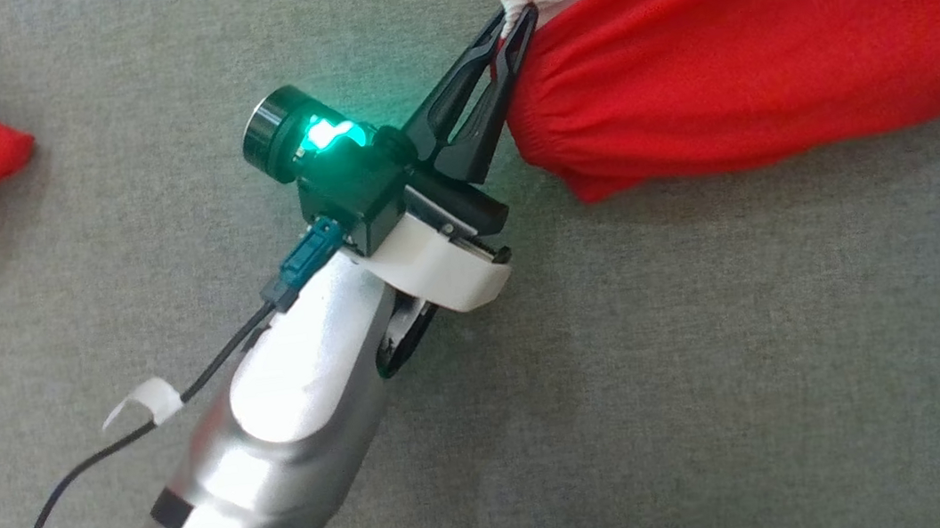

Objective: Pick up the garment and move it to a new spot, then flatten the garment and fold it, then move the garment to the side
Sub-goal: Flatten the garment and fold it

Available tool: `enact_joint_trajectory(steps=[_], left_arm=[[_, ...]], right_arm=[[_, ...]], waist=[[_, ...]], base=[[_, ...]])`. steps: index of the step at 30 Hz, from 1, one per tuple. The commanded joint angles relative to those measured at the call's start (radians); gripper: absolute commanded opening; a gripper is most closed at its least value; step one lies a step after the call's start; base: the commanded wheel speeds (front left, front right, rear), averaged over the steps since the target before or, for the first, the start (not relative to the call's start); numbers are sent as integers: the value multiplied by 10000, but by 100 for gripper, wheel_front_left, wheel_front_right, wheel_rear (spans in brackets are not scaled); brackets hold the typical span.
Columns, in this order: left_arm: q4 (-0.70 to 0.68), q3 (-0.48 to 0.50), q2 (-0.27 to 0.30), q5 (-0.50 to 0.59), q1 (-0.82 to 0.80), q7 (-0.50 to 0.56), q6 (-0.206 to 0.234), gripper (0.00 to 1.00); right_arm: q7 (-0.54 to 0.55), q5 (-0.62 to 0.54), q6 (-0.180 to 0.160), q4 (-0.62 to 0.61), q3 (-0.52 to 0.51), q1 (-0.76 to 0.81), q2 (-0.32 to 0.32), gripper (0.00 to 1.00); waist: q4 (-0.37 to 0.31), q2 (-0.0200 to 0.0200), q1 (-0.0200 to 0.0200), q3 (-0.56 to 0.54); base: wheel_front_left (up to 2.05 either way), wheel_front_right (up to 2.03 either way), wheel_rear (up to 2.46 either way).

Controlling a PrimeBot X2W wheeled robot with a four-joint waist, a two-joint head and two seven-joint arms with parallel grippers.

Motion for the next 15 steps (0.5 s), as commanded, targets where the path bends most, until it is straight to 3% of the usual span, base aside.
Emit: enact_joint_trajectory(steps=[1,2,3,4,5,6,7,10,15], left_arm=[[-253,351,74,25,-243,-11,17,1],[-238,348,62,19,-253,-11,17,18],[-221,351,51,20,-260,-11,17,33],[-206,354,42,26,-262,-11,17,41],[-193,355,34,13,-250,-11,17,50],[-184,354,28,-20,-226,-11,17,93],[-163,384,22,-40,-196,-11,17,100],[-257,745,12,-80,70,-11,60,100],[-1085,1101,8,124,902,-11,827,100]], right_arm=[[-209,86,-7,-104,37,-119,-197,1],[-313,149,-7,73,106,-258,-121,15],[-401,238,-7,242,175,-371,-25,51],[-539,346,-7,399,190,-473,92,100],[-659,492,-7,540,218,-537,220,100],[-738,741,-7,652,268,-555,359,100],[-878,1001,-7,724,270,-543,467,100],[-1264,1500,-7,895,234,-303,522,100],[-1268,2201,-7,1234,289,625,173,100]], waist=[[34,0,-1,48],[45,0,-1,66],[51,0,-1,79],[57,0,-1,86],[61,0,-1,81],[65,0,-1,62],[79,0,-1,24],[125,0,-1,-178],[299,0,-1,-673]], base=[[0,0,0],[0,0,0],[0,0,0],[0,0,0],[0,0,0],[0,0,0],[0,0,0],[0,0,0],[0,0,0]])
